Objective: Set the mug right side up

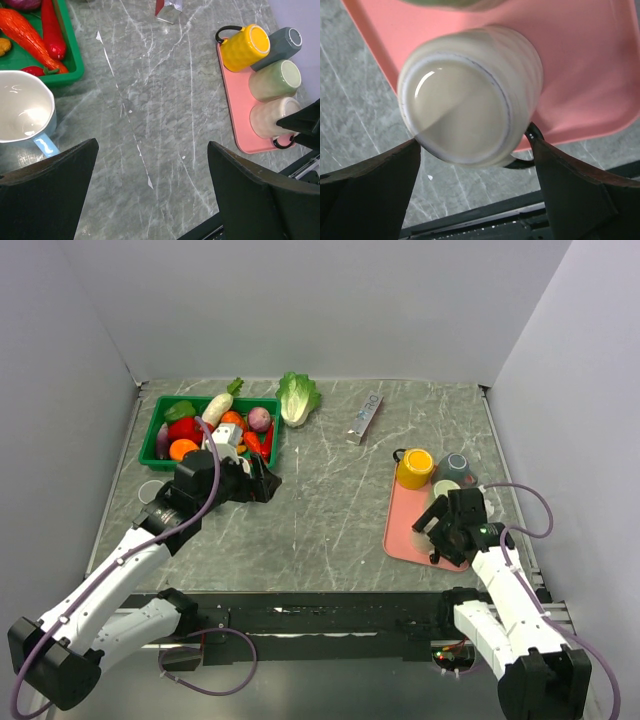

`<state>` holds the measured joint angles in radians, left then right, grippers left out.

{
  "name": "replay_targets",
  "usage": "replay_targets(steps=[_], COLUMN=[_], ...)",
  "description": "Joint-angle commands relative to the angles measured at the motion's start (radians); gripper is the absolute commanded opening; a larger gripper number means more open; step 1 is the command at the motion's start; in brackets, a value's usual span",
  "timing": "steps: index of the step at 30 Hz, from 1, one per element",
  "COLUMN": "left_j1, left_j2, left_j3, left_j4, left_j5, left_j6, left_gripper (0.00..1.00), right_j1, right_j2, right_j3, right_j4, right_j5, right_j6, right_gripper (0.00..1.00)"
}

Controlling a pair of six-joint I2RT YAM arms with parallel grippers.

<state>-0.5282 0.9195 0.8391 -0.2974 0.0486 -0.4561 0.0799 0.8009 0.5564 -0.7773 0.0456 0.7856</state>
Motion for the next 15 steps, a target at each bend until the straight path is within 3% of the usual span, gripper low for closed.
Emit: replay_targets(steps=[1,9,15], left_j1=[-0.004,-0.004,-0.004], left_j2=[-0.025,-0.019,-0.013], left_j3=[-0.008,-0.020,-0.009], left_j4=[0.024,0.033,0.027], left_j5=[0.013,0.026,0.030], left_j6=[-0.004,-0.013,-0.012], left_gripper=[0.96,0.96,0.96], right_j1=[0.011,0.015,0.032], right_j2=[-0.048,-0.081,-0.069], right_j3=[0.030,-0.007,-0.026], right_j4=[-0.059,-0.047,0.015], right_j5=[0.036,0.022,-0.006], right_j6=[-0.009,-0.008,-0.002], right_gripper=[0.99,0.95,0.77])
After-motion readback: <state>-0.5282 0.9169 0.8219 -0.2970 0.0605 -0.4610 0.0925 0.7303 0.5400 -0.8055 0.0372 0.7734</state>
